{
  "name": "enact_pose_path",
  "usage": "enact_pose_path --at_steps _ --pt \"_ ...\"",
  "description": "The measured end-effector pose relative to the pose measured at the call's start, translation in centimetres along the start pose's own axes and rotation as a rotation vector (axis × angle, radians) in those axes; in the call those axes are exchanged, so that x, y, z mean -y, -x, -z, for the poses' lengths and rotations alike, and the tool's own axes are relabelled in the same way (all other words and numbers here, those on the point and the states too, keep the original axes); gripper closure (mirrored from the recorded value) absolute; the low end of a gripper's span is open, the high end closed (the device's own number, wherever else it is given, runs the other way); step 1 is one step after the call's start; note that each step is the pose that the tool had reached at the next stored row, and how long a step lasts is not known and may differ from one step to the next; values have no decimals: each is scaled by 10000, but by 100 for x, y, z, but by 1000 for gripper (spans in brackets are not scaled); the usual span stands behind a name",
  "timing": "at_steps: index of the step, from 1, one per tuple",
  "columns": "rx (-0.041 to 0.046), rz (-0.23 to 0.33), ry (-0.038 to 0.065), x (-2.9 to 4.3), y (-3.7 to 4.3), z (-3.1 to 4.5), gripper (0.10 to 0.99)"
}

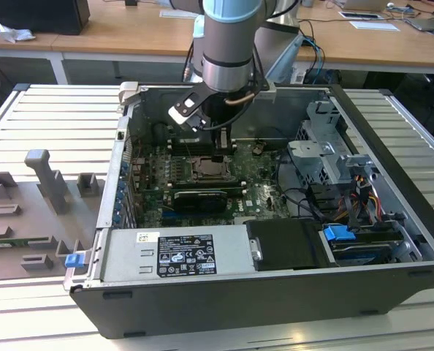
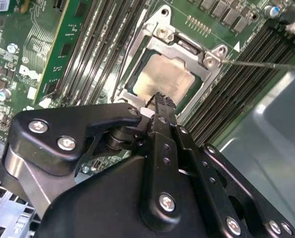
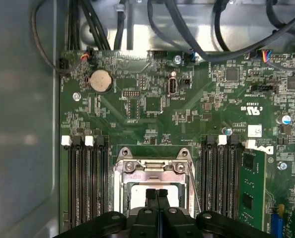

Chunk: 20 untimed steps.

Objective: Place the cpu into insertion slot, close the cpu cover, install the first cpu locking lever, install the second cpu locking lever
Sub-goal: 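Close the cpu cover, then install the first cpu locking lever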

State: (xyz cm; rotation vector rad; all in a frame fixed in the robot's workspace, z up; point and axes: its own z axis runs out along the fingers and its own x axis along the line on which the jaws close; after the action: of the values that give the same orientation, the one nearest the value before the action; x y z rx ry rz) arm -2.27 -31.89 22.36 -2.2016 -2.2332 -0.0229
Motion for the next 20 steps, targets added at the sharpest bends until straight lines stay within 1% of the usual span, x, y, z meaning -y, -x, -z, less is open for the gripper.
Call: enact_pose_path --at_steps 3,6,12,16,18,20 --pt "-35 195 -2 17 1 -20 980" --pt "-47 303 -3 22 0 -28 980" --pt "-59 378 -5 43 0 -40 980" --pt "-64 394 -3 70 -1 -42 980" --pt "-64 398 -5 100 -1 -41 980" --pt "-63 400 -4 104 -1 -41 980"
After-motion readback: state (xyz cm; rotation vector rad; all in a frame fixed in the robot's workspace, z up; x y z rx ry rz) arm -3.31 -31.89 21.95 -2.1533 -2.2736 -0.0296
